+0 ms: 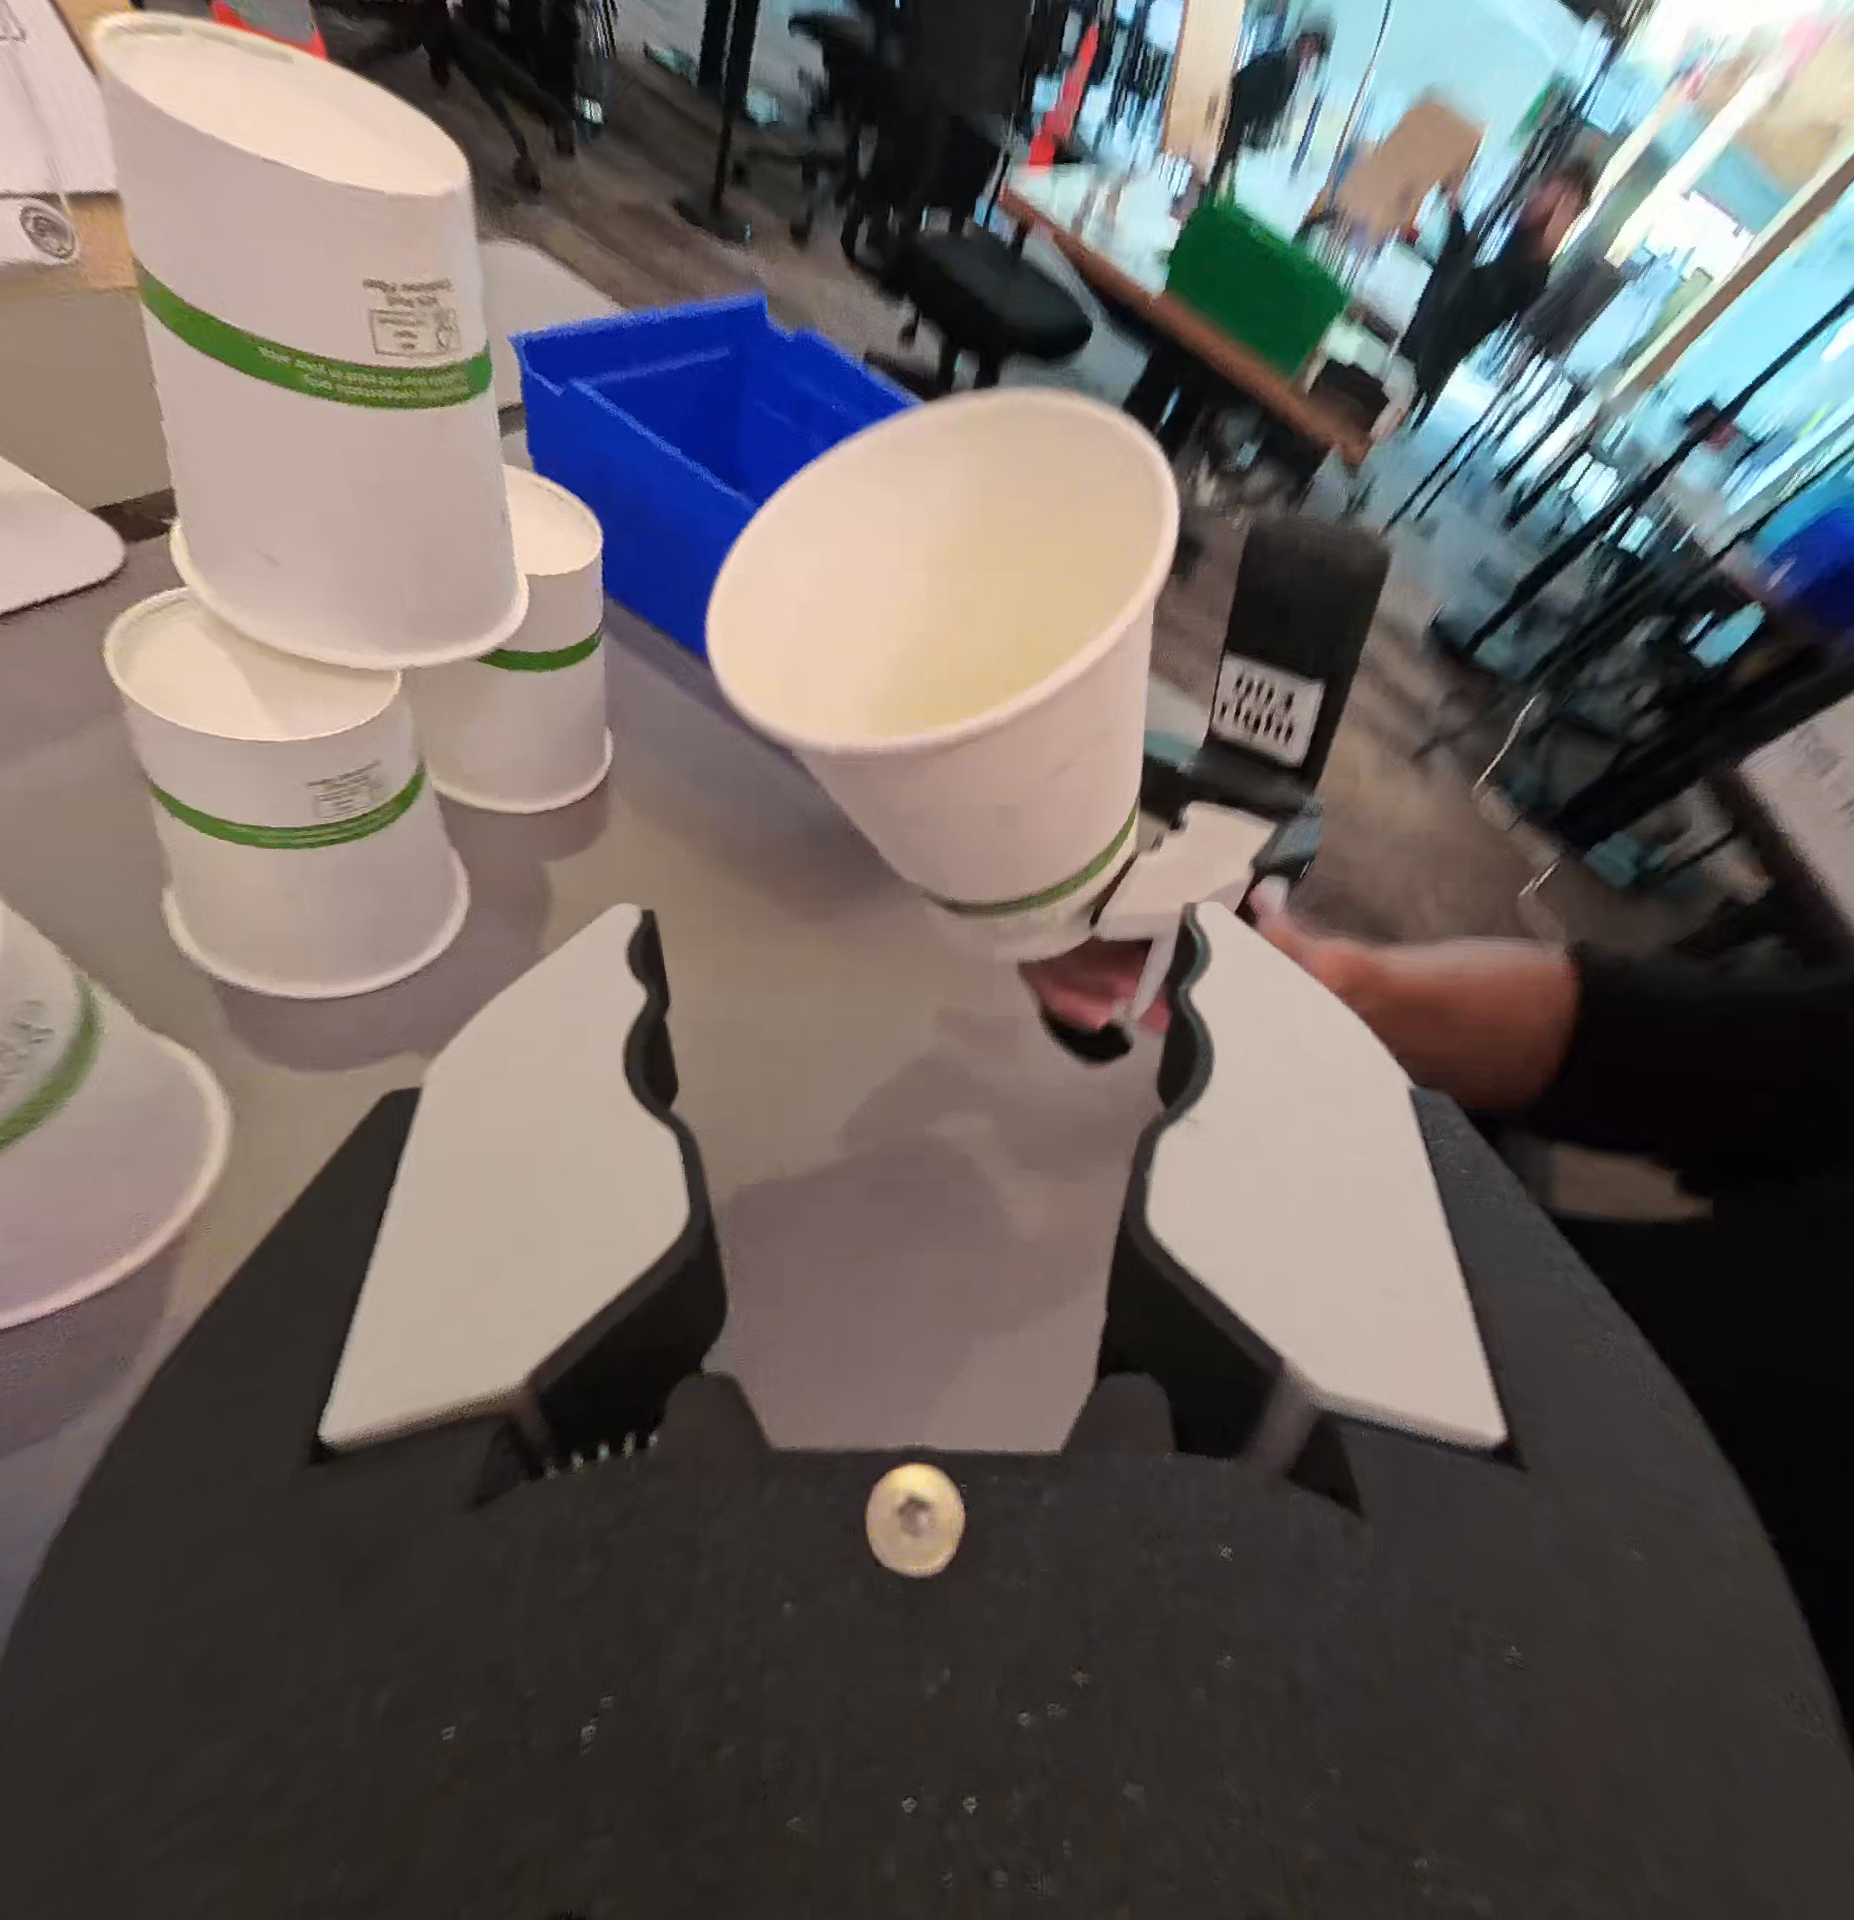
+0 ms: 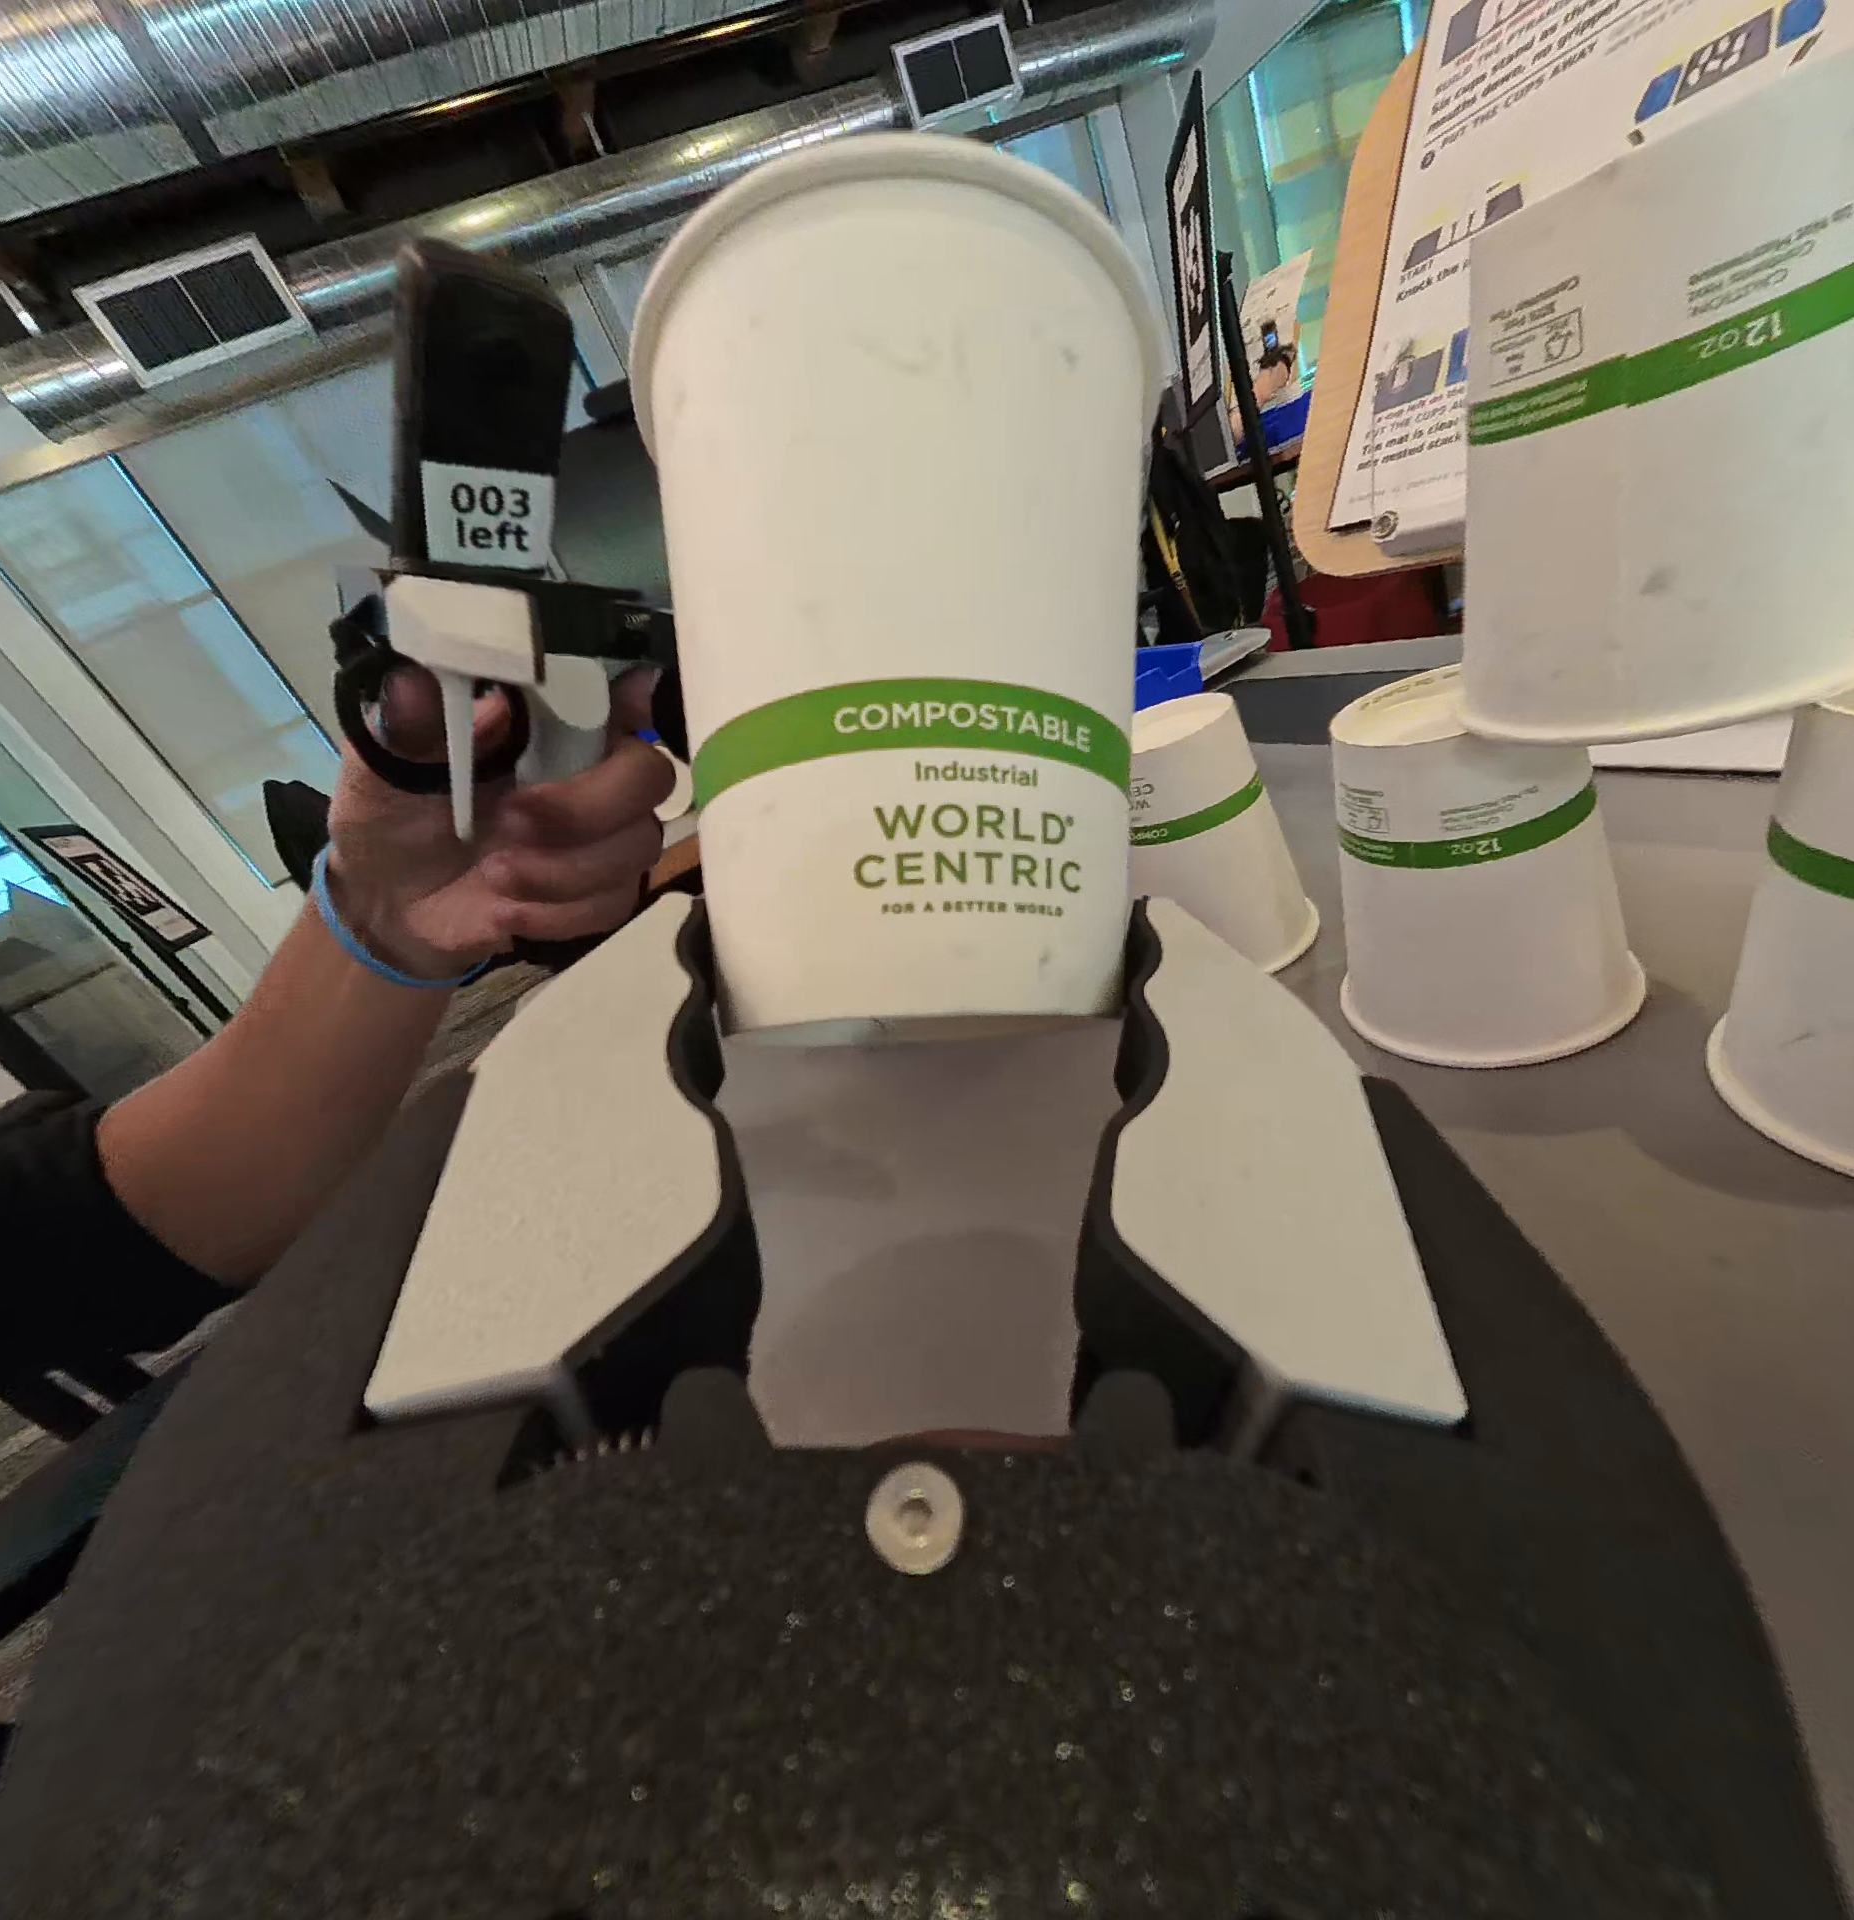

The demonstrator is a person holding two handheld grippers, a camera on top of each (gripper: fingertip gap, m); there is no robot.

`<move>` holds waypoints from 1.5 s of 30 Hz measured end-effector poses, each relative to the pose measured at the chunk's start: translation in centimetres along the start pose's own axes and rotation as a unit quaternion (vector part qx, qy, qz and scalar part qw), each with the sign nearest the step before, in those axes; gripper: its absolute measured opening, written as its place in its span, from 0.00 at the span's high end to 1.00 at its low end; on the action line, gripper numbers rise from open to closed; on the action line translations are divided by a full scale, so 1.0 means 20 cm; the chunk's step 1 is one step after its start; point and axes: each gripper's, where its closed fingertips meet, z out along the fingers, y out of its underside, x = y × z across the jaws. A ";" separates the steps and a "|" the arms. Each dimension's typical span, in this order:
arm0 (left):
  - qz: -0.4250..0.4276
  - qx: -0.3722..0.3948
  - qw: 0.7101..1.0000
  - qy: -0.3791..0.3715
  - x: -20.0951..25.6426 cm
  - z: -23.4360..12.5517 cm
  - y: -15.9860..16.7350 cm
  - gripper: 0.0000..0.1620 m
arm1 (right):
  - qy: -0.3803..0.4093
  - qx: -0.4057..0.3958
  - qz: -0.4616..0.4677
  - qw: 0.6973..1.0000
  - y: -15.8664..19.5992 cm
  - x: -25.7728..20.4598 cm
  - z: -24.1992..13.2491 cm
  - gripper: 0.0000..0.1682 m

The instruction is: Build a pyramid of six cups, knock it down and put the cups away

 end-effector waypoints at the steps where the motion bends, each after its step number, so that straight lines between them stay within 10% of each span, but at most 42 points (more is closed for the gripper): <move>1: -0.026 0.020 0.999 0.011 0.00 0.01 -0.01 0.43 | 0.003 0.002 -0.004 1.000 0.00 0.00 0.00 0.56; 14: -0.087 0.081 0.992 0.038 -0.01 0.16 0.04 0.42 | 0.010 -0.001 0.006 1.000 0.04 0.00 0.03 0.56; 25: 0.175 -0.071 0.976 -0.111 -0.04 0.03 0.20 0.45 | 0.017 -0.034 0.014 0.999 0.03 0.03 0.00 0.56; 31: 0.487 -0.224 0.813 -0.226 -0.04 -0.01 0.07 0.48 | 0.017 -0.063 0.017 0.998 0.07 0.03 0.02 0.56; 36: 0.685 -0.286 0.620 -0.253 -0.03 0.08 -0.05 0.49 | 0.017 -0.077 0.022 0.997 0.11 0.03 0.02 0.56; 45: 0.804 -0.394 0.390 -0.216 -0.12 0.24 0.03 0.44 | 0.023 -0.098 0.005 0.995 0.14 0.02 0.04 0.56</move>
